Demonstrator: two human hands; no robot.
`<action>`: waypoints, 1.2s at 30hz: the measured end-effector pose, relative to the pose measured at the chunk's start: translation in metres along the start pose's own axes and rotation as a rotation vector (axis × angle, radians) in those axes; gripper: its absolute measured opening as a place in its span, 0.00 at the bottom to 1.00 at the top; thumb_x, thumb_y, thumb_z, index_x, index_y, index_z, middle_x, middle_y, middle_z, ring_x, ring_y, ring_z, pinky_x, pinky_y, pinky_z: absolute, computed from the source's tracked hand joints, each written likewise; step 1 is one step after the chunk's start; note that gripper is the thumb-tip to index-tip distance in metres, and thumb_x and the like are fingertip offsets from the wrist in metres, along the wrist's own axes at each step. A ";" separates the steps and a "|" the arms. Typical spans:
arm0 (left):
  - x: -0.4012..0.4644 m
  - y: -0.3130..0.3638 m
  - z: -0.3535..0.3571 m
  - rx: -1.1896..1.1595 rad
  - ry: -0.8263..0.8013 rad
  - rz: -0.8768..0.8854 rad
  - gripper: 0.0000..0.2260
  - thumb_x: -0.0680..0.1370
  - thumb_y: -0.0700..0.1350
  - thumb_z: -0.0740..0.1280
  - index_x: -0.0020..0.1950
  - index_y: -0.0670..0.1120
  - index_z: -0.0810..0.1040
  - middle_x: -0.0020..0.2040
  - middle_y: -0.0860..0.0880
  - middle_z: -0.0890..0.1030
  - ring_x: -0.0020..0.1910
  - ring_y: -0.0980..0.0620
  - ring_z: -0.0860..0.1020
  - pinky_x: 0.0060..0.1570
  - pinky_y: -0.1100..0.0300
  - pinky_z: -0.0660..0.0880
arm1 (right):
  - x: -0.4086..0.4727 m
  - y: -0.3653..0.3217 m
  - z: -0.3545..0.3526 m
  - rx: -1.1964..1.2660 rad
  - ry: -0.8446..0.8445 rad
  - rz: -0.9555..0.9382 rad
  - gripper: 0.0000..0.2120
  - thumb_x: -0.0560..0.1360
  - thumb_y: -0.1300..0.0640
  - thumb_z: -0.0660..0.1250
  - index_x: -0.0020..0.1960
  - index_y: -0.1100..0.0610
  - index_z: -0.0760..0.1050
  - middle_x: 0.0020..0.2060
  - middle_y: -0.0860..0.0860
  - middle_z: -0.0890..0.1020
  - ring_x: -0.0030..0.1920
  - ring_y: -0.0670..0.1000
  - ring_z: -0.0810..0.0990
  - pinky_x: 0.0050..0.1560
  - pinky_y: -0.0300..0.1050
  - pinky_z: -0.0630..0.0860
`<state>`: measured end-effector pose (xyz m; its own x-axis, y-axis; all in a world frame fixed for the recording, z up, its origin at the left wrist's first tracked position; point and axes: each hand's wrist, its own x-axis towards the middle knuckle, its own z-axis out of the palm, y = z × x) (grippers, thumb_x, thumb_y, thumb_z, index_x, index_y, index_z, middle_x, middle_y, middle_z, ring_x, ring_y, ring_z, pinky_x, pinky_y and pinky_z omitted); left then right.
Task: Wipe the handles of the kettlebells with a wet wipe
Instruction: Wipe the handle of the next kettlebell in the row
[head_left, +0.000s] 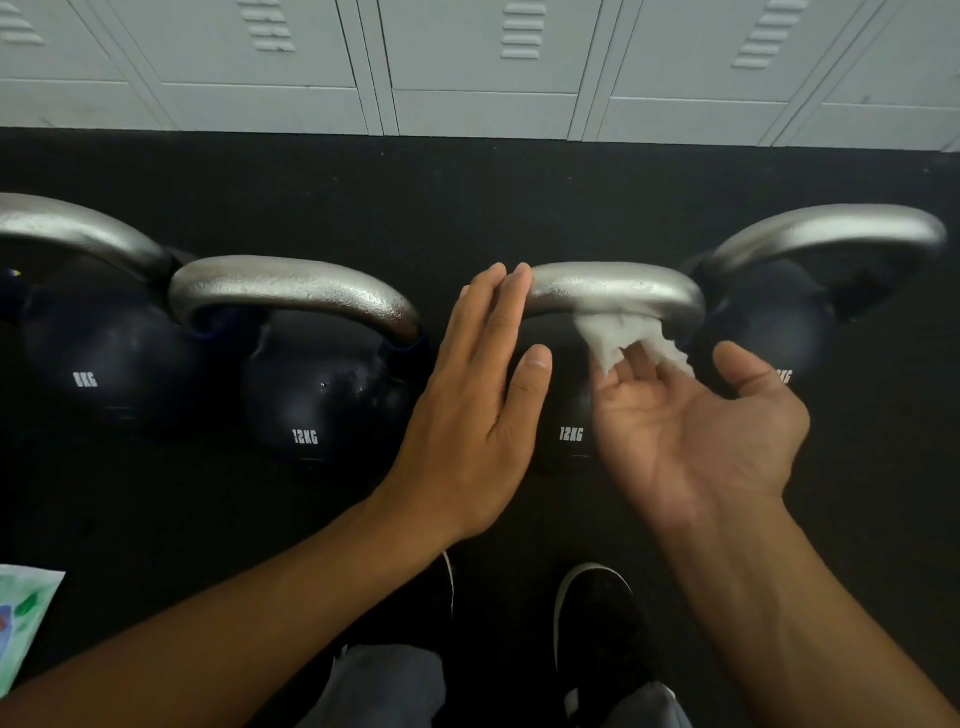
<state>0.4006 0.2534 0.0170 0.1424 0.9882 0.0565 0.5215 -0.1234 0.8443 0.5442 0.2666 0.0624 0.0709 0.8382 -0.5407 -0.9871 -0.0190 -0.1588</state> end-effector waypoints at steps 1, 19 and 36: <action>0.000 0.000 0.000 0.003 0.004 0.001 0.27 0.85 0.58 0.49 0.85 0.57 0.50 0.84 0.60 0.47 0.83 0.61 0.45 0.81 0.49 0.55 | 0.000 0.000 0.001 -0.007 -0.006 -0.002 0.26 0.77 0.55 0.59 0.70 0.71 0.72 0.62 0.67 0.81 0.66 0.64 0.81 0.73 0.56 0.73; -0.004 0.017 0.006 -0.090 0.027 -0.071 0.15 0.82 0.49 0.66 0.69 0.50 0.78 0.58 0.54 0.81 0.57 0.59 0.80 0.58 0.63 0.77 | 0.011 0.002 -0.004 -0.139 -0.087 0.022 0.23 0.78 0.61 0.57 0.71 0.69 0.73 0.67 0.65 0.80 0.70 0.61 0.78 0.74 0.54 0.73; 0.042 0.031 0.040 -1.308 -0.172 -0.455 0.25 0.73 0.32 0.61 0.71 0.40 0.75 0.64 0.43 0.82 0.68 0.47 0.78 0.70 0.56 0.73 | 0.002 -0.017 -0.024 -0.507 0.188 -0.191 0.18 0.84 0.62 0.54 0.66 0.66 0.77 0.54 0.60 0.88 0.55 0.55 0.88 0.62 0.47 0.82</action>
<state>0.4566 0.2870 0.0241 0.3243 0.8831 -0.3391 -0.5916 0.4690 0.6558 0.5647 0.2557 0.0436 0.3116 0.7421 -0.5935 -0.7652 -0.1744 -0.6197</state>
